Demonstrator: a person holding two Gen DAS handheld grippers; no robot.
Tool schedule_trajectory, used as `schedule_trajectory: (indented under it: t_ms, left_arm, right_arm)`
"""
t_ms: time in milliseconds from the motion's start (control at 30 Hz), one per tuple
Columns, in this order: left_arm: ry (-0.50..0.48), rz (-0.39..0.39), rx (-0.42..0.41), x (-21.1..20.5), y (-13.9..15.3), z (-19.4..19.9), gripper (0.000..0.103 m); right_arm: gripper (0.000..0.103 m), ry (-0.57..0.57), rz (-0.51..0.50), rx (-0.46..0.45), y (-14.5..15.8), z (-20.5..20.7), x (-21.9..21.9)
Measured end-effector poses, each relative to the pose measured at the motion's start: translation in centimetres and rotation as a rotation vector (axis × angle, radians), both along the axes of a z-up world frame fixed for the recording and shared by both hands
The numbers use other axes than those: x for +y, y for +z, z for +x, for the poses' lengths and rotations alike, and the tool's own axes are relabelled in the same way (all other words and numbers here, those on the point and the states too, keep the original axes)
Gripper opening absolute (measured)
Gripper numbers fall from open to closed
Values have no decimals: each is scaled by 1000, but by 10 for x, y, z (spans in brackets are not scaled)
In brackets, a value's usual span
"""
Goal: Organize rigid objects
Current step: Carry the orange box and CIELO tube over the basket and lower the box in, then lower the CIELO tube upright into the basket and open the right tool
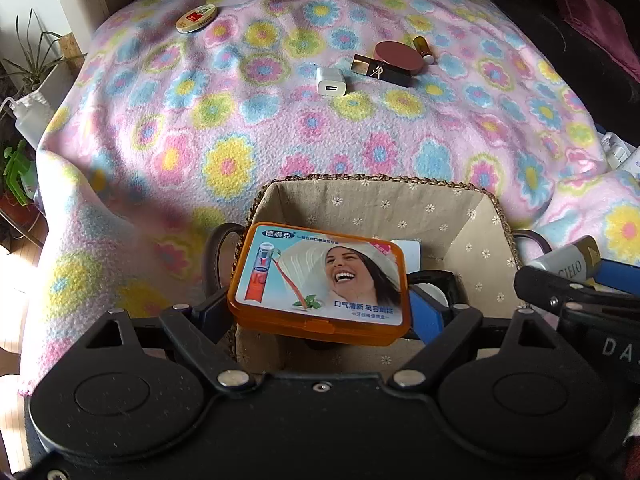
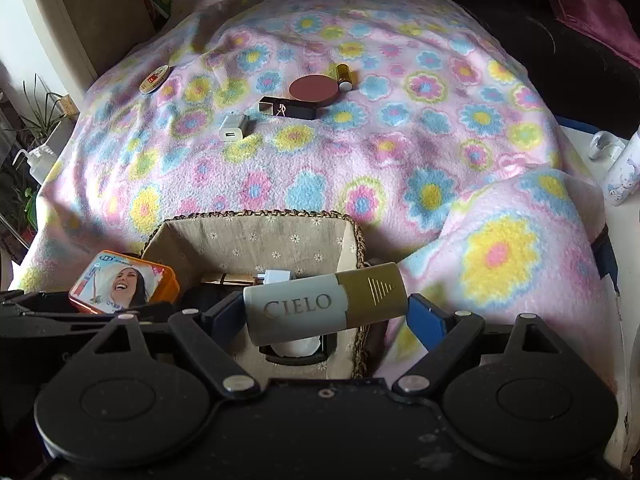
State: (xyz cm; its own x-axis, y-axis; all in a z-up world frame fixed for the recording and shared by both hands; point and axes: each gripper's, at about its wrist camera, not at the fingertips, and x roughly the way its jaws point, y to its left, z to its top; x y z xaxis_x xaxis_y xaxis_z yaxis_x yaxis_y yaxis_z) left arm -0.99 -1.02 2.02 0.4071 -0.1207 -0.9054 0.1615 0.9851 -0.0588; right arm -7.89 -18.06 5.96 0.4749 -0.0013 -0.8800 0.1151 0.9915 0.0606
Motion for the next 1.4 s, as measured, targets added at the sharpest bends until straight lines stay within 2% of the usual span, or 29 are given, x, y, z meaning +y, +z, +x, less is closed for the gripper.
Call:
schedule_trajectory:
  t_ms: [267,633,833,1200,1400]
  left_arm:
    - [25,18,63,-1,-22,9,84]
    - [36,51,114,-2,-30,10,84]
    - [45,96,147,-4,-36,13,84]
    - [27,152,167,-12,-41,14,84]
    - [22,152,172,-12,-41,14,85]
  right_arm:
    - [87,40,-69,18,-11,5,11]
    - [87,67,-85,55,-17,9,15]
    - [87,86,-104,99,-25,14,18]
    - [88,93,-111,129,-28,16,17]
    - [88,85,-104,127,-28,18,17]
